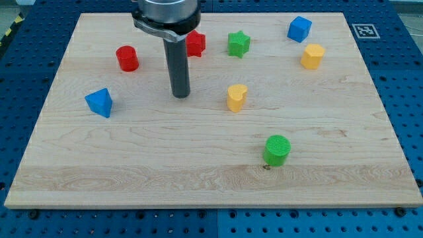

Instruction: Move the blue triangle diagonally to the bottom right of the red circle

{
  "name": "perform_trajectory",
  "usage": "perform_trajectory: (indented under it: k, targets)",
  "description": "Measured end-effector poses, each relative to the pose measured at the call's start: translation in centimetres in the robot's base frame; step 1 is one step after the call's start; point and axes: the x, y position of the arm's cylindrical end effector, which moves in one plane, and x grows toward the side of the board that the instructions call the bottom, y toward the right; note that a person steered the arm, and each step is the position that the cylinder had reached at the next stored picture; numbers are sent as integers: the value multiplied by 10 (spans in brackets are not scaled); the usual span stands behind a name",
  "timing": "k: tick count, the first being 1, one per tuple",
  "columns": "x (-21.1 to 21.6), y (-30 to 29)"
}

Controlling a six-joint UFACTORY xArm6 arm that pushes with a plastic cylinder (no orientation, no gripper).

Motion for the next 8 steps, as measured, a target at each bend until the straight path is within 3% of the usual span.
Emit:
perform_trajectory:
  k: [3,6,8]
  targets:
    - [34,31]
    - [115,43]
    - [144,32]
